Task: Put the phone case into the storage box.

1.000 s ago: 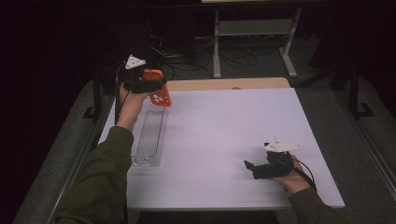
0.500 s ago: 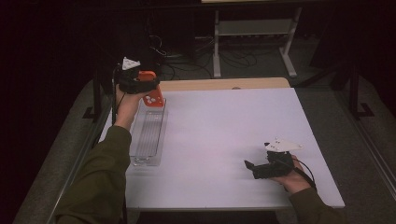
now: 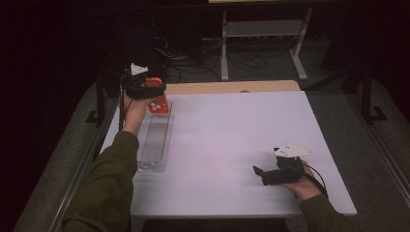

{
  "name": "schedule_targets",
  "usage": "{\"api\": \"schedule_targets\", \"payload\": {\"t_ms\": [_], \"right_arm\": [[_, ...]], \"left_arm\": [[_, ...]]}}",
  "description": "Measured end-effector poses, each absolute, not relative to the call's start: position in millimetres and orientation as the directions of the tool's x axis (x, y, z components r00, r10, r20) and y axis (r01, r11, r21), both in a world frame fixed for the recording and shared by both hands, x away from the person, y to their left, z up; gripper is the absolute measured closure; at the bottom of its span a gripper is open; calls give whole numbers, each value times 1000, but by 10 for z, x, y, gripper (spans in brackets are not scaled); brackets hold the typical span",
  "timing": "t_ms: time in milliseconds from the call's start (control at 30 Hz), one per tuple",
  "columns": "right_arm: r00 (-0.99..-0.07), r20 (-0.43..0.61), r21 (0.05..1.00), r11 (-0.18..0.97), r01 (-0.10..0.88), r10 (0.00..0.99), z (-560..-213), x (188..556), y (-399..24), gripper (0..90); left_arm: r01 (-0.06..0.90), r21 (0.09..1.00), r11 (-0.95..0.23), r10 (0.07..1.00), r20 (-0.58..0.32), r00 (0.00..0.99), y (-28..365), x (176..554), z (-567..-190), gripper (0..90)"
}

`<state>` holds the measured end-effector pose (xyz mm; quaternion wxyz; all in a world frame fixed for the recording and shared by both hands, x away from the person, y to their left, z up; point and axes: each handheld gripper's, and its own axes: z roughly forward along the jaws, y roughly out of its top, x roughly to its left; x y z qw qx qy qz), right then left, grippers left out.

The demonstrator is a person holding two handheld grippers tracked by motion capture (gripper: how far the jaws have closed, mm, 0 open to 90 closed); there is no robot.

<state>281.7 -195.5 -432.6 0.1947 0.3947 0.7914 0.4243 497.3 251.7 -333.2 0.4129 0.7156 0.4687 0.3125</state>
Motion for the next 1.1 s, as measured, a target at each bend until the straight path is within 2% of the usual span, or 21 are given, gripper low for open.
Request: {"api": "schedule_targets", "payload": {"t_ms": [500, 1100], "right_arm": [[-611, 29, 823, 327, 464, 791, -4330, 2818, -1952, 0], [-612, 29, 823, 328, 464, 790, -4331, 2820, -1954, 0]], "left_arm": [[474, 843, -253, 928, 74, 364, 2510, 5027, -3505, 152], [493, 833, -253, 939, 89, 331, 2468, 5095, -3637, 150]]}}
